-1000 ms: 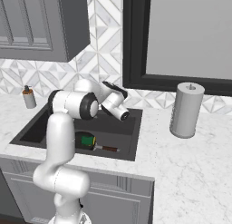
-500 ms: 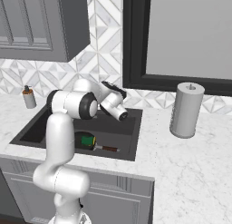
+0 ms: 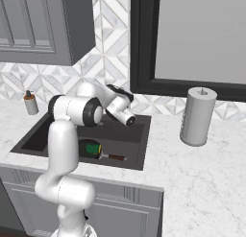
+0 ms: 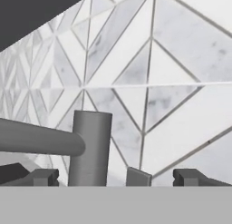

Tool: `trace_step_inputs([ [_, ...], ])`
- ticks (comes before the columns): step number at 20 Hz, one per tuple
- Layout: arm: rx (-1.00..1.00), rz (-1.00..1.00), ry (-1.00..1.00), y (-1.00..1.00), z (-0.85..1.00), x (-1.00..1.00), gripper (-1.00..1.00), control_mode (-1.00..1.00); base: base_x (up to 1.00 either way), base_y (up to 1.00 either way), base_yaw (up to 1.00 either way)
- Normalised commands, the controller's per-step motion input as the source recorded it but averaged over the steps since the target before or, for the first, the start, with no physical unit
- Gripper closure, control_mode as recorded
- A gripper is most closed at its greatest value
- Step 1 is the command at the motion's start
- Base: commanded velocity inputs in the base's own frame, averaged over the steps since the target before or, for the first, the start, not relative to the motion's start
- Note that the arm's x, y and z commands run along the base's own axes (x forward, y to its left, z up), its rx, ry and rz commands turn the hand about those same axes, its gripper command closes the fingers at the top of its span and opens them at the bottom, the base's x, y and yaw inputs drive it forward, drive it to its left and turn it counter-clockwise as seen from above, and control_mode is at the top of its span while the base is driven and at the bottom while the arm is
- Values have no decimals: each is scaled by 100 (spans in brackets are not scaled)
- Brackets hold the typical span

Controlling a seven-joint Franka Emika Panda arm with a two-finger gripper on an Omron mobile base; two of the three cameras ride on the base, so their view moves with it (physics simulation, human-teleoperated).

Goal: Pick the pan and sponge and place them into the sink. Then turn on the water.

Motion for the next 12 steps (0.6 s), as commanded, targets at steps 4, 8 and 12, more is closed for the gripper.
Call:
trace_step_inputs([
  [4,0,0,4,0,4,4,-100,-100,0,0,0],
  [8,0,0,0,2,-2,0,-100,-100,0,0,0],
  [12,0,0,0,15,-5,0,-100,-100,0,0,0],
])
